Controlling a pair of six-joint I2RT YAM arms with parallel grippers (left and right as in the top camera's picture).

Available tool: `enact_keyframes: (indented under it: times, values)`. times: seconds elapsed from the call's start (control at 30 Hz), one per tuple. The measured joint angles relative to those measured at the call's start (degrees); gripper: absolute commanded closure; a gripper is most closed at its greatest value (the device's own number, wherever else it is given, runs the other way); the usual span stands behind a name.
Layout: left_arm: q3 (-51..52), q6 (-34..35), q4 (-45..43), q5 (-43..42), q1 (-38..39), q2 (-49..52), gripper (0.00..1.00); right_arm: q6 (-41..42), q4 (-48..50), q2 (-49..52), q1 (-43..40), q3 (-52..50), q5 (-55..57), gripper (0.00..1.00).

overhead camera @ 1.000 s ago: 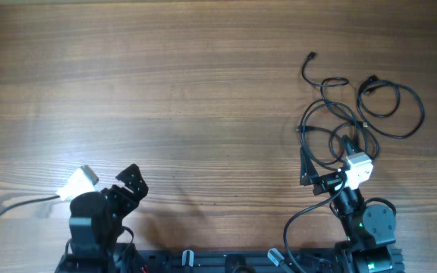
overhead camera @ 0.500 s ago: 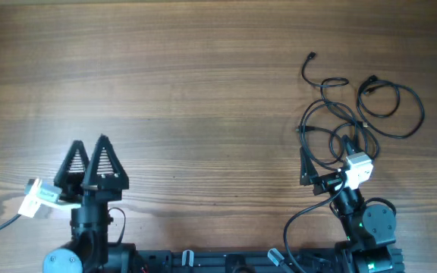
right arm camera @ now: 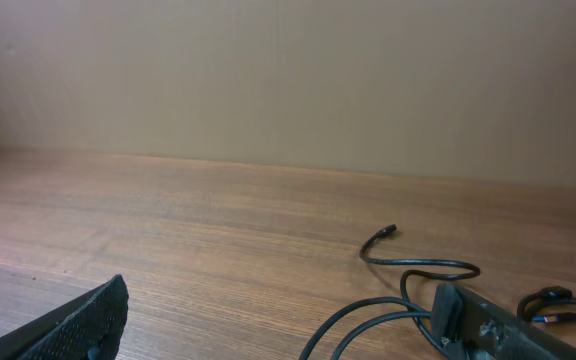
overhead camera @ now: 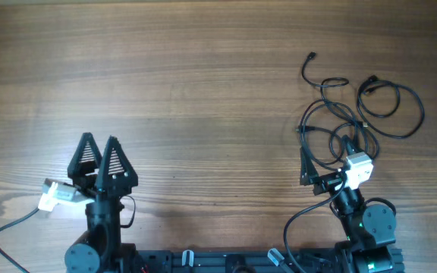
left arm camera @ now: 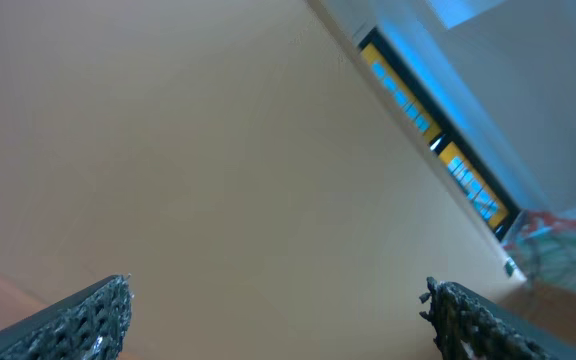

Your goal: Untangle cables

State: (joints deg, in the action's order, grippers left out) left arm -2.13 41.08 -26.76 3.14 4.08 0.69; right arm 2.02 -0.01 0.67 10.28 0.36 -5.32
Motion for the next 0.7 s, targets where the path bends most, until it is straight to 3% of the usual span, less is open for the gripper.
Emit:
enact_keyframes:
  times: [0.17,0.37,0.5,0.7]
  values:
    - [1.4,0.0,10.1,0.3,0.0,0.0,0.0,0.0,0.0,0.0,0.0,0.0,0.0,0.0]
    - [1.8,-0.6,29.9,3.5,0.0,0.0,0.0,0.0,0.0,0.0,0.0,0.0,0.0,0.0]
    - [1.8,-8.7,30.0,3.4,0.0,0.1,0.0,0.0,0.0,0.0,0.0,0.0,0.0,0.0]
    - [1.8,-27.4,30.6,-1.3,0.0,0.1,0.0,0.0,0.0,0.0,0.0,0.0,0.0,0.0]
